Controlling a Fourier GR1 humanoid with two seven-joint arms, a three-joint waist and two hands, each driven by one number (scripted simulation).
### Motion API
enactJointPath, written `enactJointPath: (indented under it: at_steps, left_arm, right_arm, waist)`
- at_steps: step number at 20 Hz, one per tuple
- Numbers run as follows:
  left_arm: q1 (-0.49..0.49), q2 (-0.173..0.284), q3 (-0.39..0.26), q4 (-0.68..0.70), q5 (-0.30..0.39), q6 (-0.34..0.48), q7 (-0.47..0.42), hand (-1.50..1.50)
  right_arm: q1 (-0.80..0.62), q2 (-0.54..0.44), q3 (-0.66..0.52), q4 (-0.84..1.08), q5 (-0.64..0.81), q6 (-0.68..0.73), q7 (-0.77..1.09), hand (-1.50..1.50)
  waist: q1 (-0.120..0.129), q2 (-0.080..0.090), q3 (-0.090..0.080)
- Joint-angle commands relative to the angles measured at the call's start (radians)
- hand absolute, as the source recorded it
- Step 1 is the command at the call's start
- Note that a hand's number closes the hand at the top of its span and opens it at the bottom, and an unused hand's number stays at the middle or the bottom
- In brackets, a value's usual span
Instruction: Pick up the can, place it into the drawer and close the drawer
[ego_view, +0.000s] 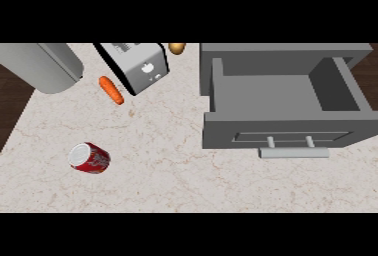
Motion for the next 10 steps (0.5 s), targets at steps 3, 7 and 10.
enactJointPath:
  at_steps: [3,7,10]
  left_arm:
    - [0.01,0.052,-0.044,-0.026,0.173,0.054,0.137,-1.5]
    - [-0.117,-0.029,-0.093,0.001,0.078,0.128,0.165,-1.5]
    - [-0.114,-0.06,-0.087,-0.008,0.078,0.133,0.193,-1.5]
  right_arm:
    - [0.074,0.03,-0.036,-0.062,-0.03,0.049,-0.003,-1.5]
    - [0.027,-0.023,-0.133,-0.007,-0.123,0.084,0.014,-1.5]
    - [0.074,0.016,-0.125,-0.063,-0.096,0.105,0.018,-1.5]
  waist:
    - [0.006,-0.002,0.0]
    - [-0.001,0.0,0.0]
    - [0.0,0.0,0.0]
